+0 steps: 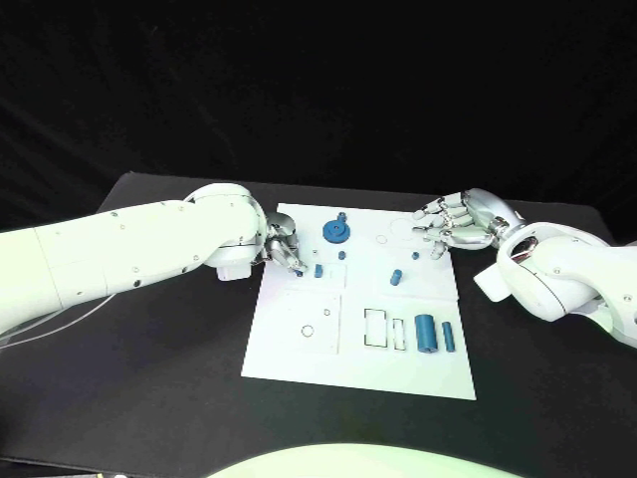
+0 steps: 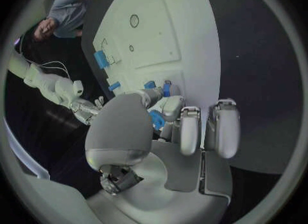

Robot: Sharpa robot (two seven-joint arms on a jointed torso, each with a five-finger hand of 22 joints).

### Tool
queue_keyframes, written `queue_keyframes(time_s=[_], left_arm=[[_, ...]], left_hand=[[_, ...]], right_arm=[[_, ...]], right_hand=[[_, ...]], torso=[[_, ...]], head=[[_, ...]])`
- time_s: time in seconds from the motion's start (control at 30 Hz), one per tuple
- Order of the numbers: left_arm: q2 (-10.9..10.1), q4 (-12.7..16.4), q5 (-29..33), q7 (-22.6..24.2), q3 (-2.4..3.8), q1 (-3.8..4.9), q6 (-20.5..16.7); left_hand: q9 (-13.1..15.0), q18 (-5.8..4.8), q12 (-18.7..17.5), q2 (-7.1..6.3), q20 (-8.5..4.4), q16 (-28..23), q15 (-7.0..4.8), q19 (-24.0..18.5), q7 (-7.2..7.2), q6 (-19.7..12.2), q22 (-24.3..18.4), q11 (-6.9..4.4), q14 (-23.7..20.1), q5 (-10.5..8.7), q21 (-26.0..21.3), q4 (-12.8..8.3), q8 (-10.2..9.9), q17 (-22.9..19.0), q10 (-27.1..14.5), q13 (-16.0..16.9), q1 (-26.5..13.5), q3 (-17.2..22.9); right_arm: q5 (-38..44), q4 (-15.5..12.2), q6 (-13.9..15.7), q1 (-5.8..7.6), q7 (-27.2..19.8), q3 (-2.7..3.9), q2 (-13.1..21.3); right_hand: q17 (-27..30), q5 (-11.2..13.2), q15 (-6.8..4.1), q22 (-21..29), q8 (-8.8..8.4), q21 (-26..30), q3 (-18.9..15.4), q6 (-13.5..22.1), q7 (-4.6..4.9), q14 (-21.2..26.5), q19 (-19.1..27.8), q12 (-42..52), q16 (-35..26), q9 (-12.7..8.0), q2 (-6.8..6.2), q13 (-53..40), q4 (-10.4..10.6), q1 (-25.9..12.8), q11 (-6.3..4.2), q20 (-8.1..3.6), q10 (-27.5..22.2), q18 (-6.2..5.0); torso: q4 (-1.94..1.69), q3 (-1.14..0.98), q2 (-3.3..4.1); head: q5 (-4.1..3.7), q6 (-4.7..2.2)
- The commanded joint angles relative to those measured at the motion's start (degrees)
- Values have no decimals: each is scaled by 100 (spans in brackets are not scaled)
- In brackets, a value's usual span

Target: Assemble the parts on the task board

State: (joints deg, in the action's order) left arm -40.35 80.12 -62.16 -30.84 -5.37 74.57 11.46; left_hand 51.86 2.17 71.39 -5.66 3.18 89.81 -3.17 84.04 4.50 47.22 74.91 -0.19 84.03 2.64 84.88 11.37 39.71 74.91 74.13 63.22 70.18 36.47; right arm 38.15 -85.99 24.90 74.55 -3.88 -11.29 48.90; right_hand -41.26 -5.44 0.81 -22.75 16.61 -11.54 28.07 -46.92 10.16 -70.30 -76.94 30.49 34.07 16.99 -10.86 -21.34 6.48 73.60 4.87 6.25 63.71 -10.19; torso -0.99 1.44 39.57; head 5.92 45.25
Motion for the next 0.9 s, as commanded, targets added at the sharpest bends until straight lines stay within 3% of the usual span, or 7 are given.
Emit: queue_keyframes(time_s=[0.03, 0.9], left_arm=[[1, 7, -60, 19, -11, -18, 150], [-10, 2, -102, 53, -12, -18, 193]], left_hand=[[133, 2, -23, 45, -45, 19, -56, 76, -123, 148, 548, -44, 597, 36, 27, -193, 31, 1509, 16, 4, -17, 203], [137, 1, -20, 27, -51, 19, -62, 80, -136, 154, 554, -55, 597, 35, 29, -219, 42, 1509, 33, 10, -10, 212]], right_arm=[[7, -1, -91, -5, -69, 1, -2], [-2, 7, -107, -8, -71, 1, 0]], right_hand=[[5, -22, 6, 8, 37, 0, -2, 41, -14, -30, 24, -37, -34, -8, -12, 5, 33, -64, 13, 24, 31, -12], [7, -22, 7, 10, 39, 1, -5, 44, -13, -28, 27, -39, -37, -9, -11, 9, 38, -67, 13, 26, 29, -12]], torso=[[-2, 1, 0], [0, 1, 1]], head=[[-1, 2], [-3, 6]])
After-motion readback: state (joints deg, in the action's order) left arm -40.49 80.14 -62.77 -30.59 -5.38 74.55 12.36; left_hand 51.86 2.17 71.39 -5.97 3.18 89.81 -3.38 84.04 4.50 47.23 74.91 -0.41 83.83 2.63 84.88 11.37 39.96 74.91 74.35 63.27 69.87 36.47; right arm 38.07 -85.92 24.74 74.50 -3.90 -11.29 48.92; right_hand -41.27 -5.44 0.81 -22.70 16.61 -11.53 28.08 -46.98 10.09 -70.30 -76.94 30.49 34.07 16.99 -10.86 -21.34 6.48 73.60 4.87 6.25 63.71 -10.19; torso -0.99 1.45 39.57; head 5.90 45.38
